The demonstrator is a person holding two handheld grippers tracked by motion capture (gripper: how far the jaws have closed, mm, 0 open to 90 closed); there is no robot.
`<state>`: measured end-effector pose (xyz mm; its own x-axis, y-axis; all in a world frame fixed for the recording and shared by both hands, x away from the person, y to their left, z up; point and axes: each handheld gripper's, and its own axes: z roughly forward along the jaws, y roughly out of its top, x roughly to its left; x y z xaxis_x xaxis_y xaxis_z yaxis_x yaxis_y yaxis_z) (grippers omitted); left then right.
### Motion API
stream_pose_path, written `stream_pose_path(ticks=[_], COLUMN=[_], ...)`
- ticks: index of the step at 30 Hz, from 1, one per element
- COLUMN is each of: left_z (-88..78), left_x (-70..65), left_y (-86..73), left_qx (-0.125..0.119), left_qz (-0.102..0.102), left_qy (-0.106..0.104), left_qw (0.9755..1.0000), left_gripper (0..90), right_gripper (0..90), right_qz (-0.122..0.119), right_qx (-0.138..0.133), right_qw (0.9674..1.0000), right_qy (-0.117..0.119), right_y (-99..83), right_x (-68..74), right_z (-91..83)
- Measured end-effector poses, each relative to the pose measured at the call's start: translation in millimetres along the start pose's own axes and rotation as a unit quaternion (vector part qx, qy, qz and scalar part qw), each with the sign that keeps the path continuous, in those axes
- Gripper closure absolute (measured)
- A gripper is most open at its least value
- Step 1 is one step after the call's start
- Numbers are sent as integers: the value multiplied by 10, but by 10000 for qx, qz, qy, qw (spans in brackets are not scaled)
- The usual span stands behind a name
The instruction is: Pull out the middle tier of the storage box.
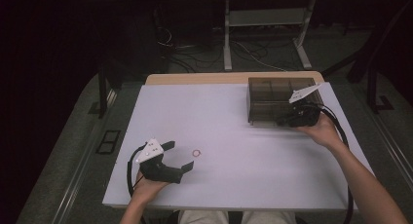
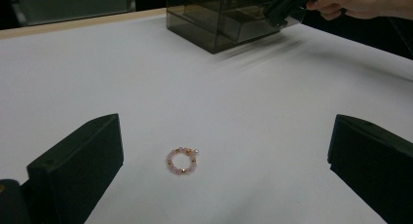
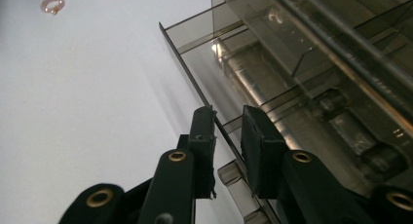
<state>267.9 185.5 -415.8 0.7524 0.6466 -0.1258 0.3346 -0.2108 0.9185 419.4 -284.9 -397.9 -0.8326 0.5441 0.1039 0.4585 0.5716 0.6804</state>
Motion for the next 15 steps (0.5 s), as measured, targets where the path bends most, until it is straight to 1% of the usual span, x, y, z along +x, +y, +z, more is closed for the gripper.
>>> stream_pose_path(ticks=[15], left_z=[10], left_x=[-9], left_y=[-3], left_qx=[26], left_qz=[7], left_qy=[-12], left_qw=[10000], left_gripper=[0], right_gripper=[738], right_qz=[-105], right_qx=[118], right_qw=[9999], right_qy=[61], right_y=[-26], right_x=[76], right_z=[7])
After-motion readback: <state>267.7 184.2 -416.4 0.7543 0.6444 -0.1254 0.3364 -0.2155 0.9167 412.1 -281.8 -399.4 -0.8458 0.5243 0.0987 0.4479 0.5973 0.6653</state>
